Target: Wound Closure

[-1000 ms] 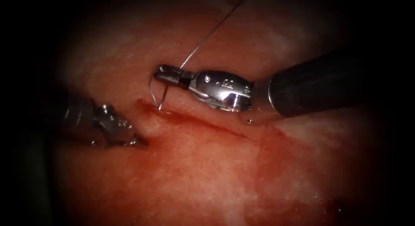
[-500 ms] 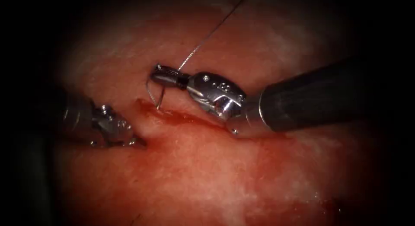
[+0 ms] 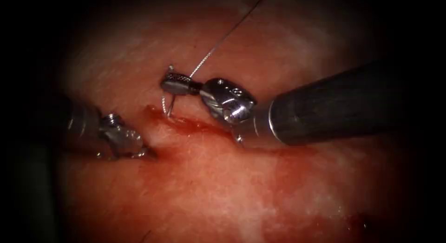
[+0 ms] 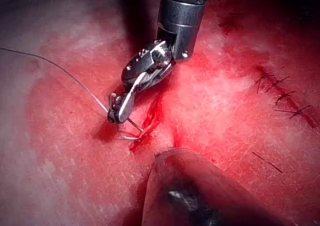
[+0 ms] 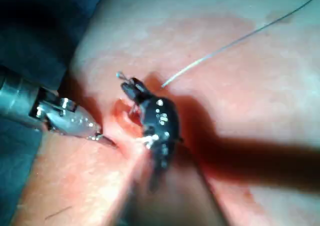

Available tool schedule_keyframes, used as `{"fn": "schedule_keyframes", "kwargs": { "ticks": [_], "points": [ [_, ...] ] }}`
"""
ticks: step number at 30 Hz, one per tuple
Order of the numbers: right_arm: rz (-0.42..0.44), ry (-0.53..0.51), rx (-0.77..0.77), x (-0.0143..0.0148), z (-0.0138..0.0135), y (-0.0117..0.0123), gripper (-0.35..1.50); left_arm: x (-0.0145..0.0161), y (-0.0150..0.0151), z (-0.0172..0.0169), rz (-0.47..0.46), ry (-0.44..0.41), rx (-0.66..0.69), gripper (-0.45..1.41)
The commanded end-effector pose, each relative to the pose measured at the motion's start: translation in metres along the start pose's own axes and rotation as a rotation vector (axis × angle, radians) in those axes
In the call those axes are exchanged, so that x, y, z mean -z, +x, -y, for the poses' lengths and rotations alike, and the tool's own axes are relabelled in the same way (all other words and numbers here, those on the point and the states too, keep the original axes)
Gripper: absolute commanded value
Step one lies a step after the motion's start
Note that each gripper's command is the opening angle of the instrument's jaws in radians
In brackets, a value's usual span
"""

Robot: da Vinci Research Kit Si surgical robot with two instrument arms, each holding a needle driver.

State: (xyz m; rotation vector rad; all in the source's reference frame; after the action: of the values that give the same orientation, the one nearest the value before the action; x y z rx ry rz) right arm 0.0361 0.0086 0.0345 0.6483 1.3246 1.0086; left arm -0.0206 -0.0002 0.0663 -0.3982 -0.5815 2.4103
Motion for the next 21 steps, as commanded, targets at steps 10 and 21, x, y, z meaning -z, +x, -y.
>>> {"fn": "schedule_keyframes", "kwargs": {
  "ticks": [10,21],
  "points": [
    [0.035,0.062,-0.215,-0.0019,0.0008,-0.0037,-0.35,0.0012,-0.0042,0.0004,-0.005,-0.024,-0.022,-0.45],
    [0.113,0.093,-0.348,-0.0025,0.0046,-0.0072,-0.35,0.0014,-0.0035,0.0004,-0.035,-0.032,-0.010,-0.45]
  ]
}}
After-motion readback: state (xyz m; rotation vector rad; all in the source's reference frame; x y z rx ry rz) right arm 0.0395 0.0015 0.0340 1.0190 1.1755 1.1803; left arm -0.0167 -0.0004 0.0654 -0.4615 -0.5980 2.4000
